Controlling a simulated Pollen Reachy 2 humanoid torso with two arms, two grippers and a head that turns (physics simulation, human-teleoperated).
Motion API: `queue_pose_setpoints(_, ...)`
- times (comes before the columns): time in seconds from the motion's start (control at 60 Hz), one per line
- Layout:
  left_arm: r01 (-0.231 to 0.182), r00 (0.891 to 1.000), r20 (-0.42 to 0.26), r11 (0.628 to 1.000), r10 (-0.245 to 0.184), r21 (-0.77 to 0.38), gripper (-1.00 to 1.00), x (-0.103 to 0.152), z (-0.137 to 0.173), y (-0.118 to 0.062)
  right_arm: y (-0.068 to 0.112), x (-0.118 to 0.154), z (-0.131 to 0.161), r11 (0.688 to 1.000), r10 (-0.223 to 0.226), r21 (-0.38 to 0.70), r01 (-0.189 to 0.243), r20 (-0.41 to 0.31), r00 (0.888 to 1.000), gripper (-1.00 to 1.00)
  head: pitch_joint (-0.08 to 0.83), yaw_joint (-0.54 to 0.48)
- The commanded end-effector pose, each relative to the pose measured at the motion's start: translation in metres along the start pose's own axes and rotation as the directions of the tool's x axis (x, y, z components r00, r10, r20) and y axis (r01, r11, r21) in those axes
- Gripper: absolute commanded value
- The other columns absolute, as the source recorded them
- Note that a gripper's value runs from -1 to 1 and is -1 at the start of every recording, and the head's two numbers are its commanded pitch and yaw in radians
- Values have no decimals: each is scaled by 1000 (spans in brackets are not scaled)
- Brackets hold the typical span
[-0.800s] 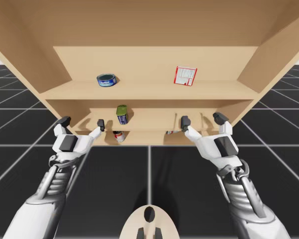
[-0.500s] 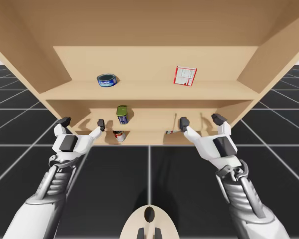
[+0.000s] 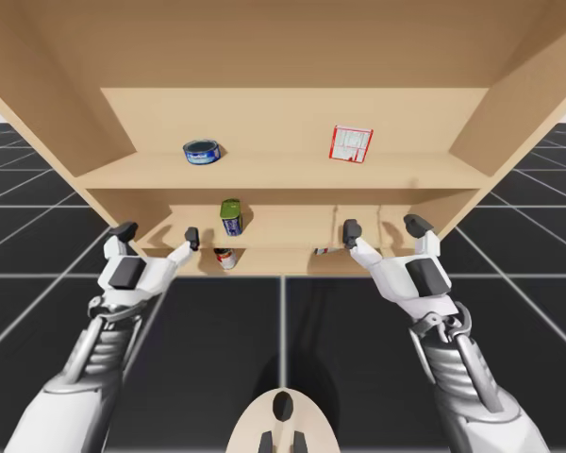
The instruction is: Retrieve the tuna can from the shelves.
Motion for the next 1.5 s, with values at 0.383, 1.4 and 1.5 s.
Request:
queue_pose_setpoints(0.383, -86, 993, -99, 976, 67, -200, -1000, 135, 79, 7, 6, -6, 0, 1000, -8, -11, 8, -8, 1000, -1000, 159, 251)
queue_pose_setpoints(1.4, -195, 947, -286, 971, 149, -141, -1000, 161, -83, -31, 0, -5, 0, 999, -30, -15, 30, -22, 999, -1000, 206, 289)
queue_pose_setpoints(1.5, -185, 938, -316, 977, 142, -111, -1000, 157, -97, -36, 0, -4, 0, 999, -33, -15, 33, -24, 999, -1000, 215, 290)
